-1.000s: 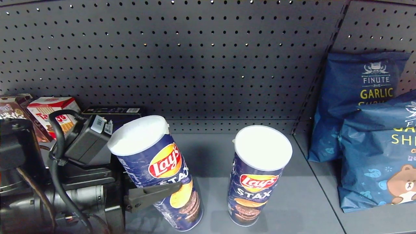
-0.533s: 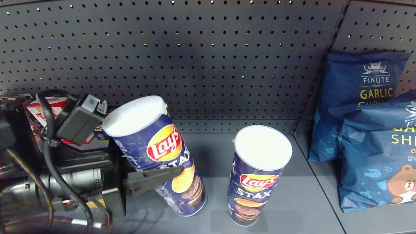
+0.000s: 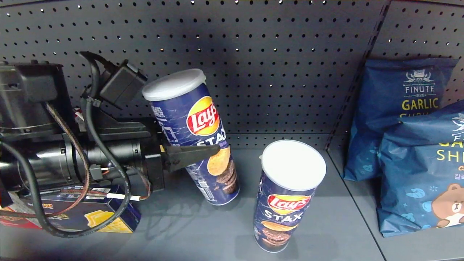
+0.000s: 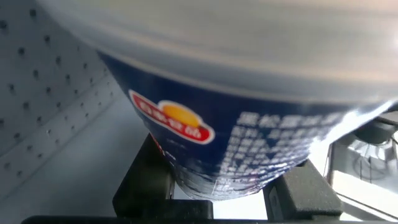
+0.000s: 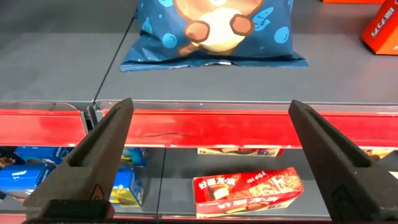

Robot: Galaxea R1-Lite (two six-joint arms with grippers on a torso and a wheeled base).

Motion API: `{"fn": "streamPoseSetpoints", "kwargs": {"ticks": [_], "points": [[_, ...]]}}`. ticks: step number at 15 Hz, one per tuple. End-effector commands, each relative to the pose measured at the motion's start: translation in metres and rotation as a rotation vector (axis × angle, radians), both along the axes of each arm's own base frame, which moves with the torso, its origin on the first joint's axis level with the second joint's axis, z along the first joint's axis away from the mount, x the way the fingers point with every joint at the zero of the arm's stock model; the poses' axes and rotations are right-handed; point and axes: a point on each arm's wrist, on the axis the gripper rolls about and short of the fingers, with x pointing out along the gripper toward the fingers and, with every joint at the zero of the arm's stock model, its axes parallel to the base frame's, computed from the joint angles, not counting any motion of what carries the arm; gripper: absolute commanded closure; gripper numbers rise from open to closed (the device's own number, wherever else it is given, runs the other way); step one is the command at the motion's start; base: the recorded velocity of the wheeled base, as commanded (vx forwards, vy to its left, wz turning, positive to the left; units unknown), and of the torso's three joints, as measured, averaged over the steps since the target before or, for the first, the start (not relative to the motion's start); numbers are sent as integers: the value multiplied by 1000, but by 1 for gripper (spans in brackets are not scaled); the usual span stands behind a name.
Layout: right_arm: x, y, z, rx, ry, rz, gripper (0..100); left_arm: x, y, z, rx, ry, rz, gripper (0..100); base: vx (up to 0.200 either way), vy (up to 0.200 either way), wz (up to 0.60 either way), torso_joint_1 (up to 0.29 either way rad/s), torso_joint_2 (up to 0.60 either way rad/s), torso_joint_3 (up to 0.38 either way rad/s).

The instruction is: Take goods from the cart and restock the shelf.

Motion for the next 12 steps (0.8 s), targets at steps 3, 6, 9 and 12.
{"fn": "streamPoseSetpoints", "kwargs": {"ticks": [3,6,9,12], "points": [[0,0,0,0,1,1,0,9,-3,12,29,-42,11,100,0,0,0,0,0,0],[0,0,0,0,1,1,0,15,-6,6,130,-52,-15,100,0,0,0,0,0,0],[0,0,0,0,1,1,0,43,-19,-1,176,-95,-31,100,0,0,0,0,0,0],[0,0,0,0,1,1,0,67,-33,-11,199,-110,-70,100,0,0,0,0,0,0]]}}
